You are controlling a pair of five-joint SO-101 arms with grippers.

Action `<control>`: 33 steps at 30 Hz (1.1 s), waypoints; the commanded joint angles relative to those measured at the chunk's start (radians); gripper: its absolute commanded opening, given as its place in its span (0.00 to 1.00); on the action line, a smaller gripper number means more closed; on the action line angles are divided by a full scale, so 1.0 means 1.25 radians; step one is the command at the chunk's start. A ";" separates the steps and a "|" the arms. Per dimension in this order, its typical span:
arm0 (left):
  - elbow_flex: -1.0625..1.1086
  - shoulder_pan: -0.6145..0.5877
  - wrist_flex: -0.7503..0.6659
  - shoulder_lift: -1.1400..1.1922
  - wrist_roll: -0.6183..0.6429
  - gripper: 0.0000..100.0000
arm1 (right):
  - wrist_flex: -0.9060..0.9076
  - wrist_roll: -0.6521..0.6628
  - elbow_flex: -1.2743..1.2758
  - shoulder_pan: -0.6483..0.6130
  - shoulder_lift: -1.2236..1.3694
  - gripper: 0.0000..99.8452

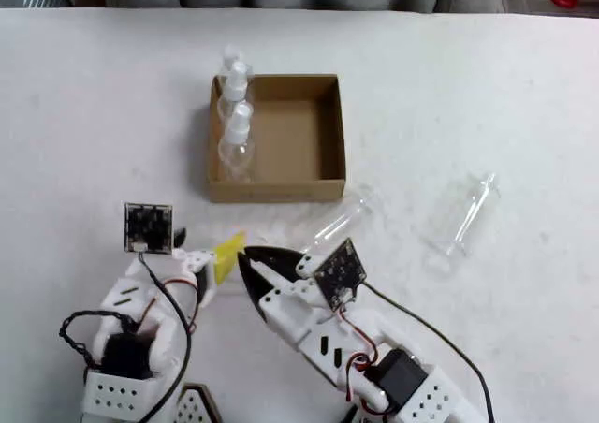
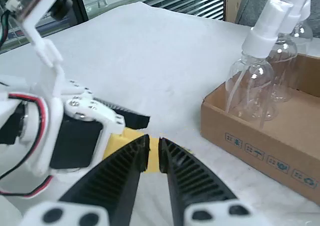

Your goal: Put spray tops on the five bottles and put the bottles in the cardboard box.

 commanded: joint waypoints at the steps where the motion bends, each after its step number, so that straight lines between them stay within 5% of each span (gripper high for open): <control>1: -0.004 -0.010 0.064 -0.020 0.000 0.31 | 0.008 0.010 -0.016 0.036 -0.004 0.02; 9: -0.004 -0.010 0.096 -0.020 0.000 0.29 | 0.008 0.064 -0.045 0.186 -0.006 0.02; 15: -0.004 -0.010 0.090 -0.020 -0.021 0.02 | 0.154 0.093 -0.107 0.392 -0.009 0.02; 19: -0.004 -0.010 0.096 -0.020 -0.104 0.06 | 0.276 0.214 -0.114 0.564 -0.010 0.02; 26: -0.004 -0.010 0.091 -0.021 -0.108 0.02 | 0.298 0.339 -0.087 0.945 -0.010 0.02; 33: -0.004 -0.010 0.068 -0.021 -0.109 0.02 | 0.261 0.369 0.017 1.028 -0.013 0.02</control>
